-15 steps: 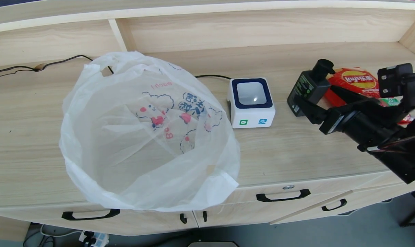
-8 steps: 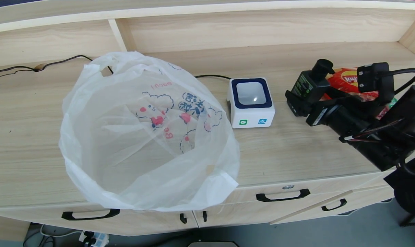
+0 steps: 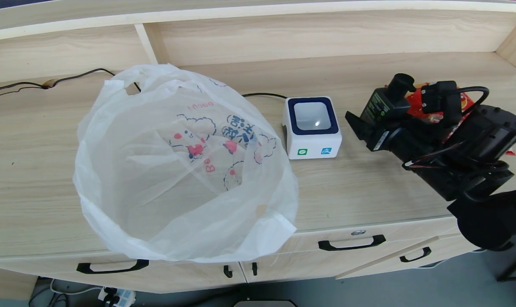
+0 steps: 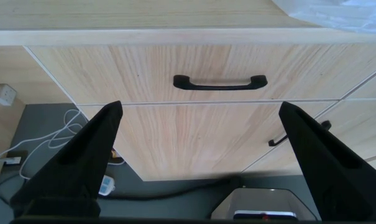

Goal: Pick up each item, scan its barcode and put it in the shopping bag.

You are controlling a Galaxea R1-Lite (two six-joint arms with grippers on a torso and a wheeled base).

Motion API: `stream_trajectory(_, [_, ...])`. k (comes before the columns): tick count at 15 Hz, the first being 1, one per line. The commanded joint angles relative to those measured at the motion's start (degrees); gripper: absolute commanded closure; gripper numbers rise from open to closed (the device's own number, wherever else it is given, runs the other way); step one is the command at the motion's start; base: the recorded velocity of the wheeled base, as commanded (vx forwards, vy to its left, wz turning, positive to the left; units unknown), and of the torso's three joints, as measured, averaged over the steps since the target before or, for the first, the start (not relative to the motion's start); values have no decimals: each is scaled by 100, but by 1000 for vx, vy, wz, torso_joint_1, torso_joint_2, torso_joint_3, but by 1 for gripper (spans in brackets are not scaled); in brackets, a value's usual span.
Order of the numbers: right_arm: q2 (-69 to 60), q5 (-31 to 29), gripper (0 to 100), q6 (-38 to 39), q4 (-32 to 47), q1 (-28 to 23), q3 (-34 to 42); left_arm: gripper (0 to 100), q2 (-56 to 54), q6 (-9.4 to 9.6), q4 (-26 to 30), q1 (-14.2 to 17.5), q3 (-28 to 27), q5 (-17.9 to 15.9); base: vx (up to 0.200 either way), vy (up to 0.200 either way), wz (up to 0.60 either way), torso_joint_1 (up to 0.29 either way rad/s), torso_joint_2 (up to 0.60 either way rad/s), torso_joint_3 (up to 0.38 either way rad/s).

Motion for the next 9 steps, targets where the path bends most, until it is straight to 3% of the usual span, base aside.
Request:
stream_trajectory(1, [209,-5,0,2,-6,-9,-167,0,0,2,-4,2,0,1,0,0,0,0,0,0])
stream_trajectory(2, [218,-5,0,2,-6,-18,-158,0,9,2,-4,2,0,1,0,0,0,0,0,0])
stream_trajectory(3, [218,-5,100,20,-6,-26,-114,0,9,2,-4,2,0,1,0,0,0,0,0,0])
stream_trajectory(9, [227,57,100,55,-120,-26,-342,0,9,2,-4,2,0,1,0,0,0,0,0,0])
